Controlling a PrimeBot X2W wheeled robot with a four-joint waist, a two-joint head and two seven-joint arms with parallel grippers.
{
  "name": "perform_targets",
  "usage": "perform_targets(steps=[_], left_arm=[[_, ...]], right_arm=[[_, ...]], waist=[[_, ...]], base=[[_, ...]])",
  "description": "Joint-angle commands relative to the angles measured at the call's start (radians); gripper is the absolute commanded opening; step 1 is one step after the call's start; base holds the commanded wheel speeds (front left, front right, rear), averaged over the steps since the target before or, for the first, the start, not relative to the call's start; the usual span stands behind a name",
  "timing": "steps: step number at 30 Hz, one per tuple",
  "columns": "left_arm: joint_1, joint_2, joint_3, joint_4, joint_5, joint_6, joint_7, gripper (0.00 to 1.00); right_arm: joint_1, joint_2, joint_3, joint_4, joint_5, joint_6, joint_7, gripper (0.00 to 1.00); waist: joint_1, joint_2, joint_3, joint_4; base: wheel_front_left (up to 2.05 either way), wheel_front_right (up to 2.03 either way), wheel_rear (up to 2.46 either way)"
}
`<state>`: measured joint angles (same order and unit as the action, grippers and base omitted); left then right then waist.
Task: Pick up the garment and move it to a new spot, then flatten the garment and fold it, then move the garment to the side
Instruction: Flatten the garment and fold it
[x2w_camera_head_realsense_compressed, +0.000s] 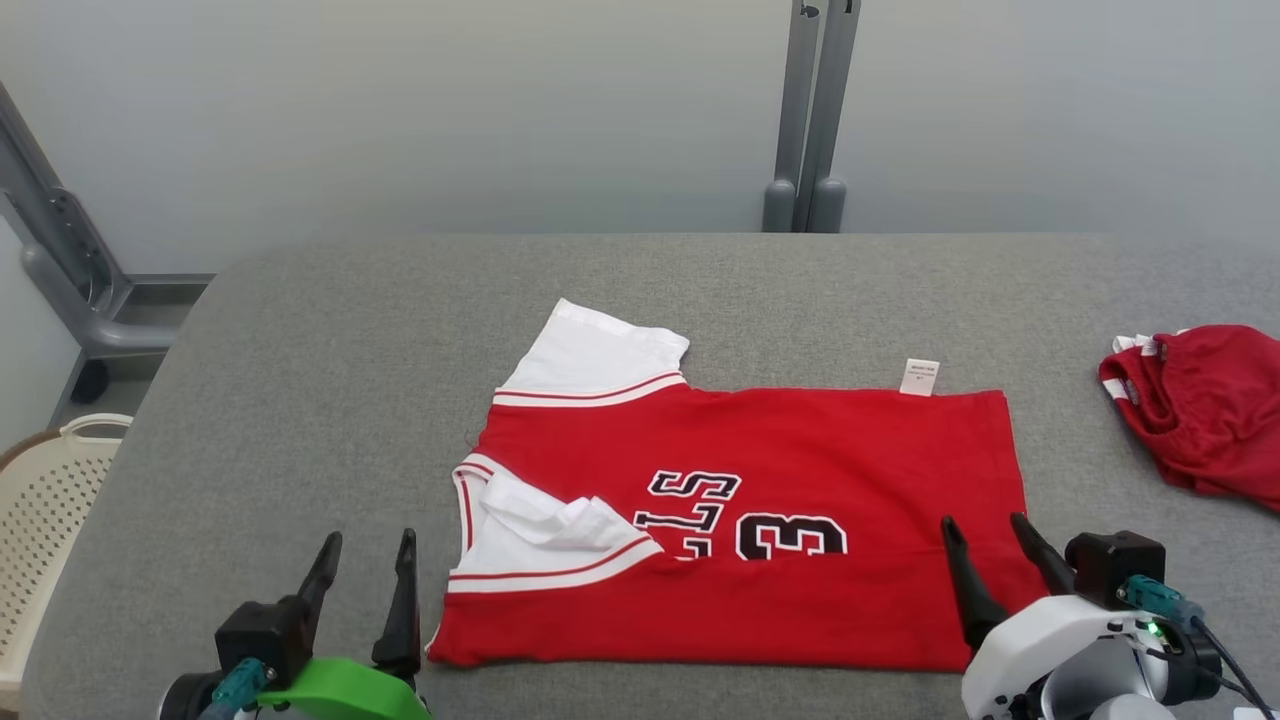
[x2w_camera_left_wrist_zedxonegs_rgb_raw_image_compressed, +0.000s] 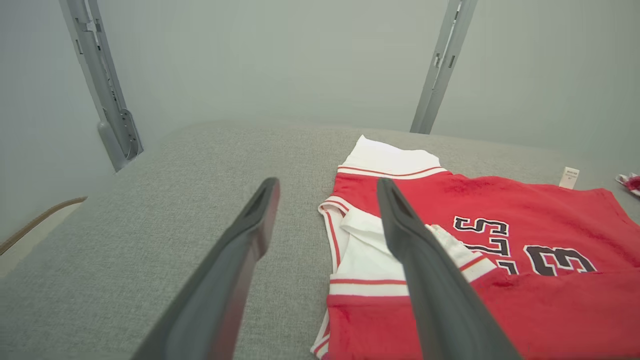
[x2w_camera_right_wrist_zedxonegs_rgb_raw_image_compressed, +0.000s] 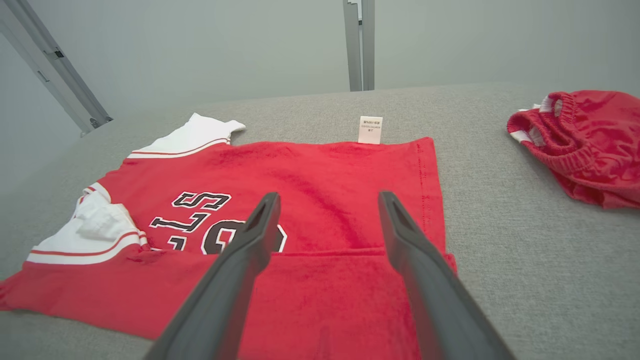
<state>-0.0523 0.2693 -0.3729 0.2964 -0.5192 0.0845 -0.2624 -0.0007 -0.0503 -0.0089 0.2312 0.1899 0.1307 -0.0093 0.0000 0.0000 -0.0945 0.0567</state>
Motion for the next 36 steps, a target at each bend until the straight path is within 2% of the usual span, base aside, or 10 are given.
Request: perform_targets(steps=[1,9,14,25,32,36], left_arm=[[0.016,0.002,0.001,0.01,0.011,-0.008,-0.003,1.0],[0.055,-0.003,0.004,0.046,0.054,-0.005,-0.003,1.0],[0.066,-0.006,0.016,0.063,0.06,-0.001,-0.003,1.0],[0.046,-0.008,0.01,0.079,0.066,0.001,0.0,1.0],[0.006,-0.014,-0.007,0.085,0.06,-0.018,0.013,1.0],[-0.048,-0.013,-0.025,0.096,0.068,-0.033,0.045,1.0]], right_arm=[[-0.007,-0.001,0.011,0.005,0.001,0.0,-0.022,1.0],[-0.009,-0.001,0.03,0.012,0.007,0.0,-0.085,1.0],[-0.009,-0.001,0.022,0.015,-0.017,0.0,-0.086,1.0],[-0.006,-0.001,0.001,0.016,0.009,0.0,-0.073,1.0],[-0.033,-0.002,-0.019,0.026,0.009,0.0,-0.037,1.0],[-0.077,-0.001,-0.046,0.044,0.006,0.0,0.061,1.0]], waist=[[0.0,0.0,-0.008,0.001],[0.0,0.0,-0.021,0.002],[0.0,0.0,-0.02,0.006],[0.0,0.0,-0.007,0.012],[0.0,0.0,0.02,0.007],[0.0,0.0,0.049,0.001]], base=[[0.0,0.0,0.0],[0.0,0.0,0.0],[0.0,0.0,0.0],[0.0,0.0,0.0],[0.0,0.0,0.0],[0.0,0.0,0.0]])
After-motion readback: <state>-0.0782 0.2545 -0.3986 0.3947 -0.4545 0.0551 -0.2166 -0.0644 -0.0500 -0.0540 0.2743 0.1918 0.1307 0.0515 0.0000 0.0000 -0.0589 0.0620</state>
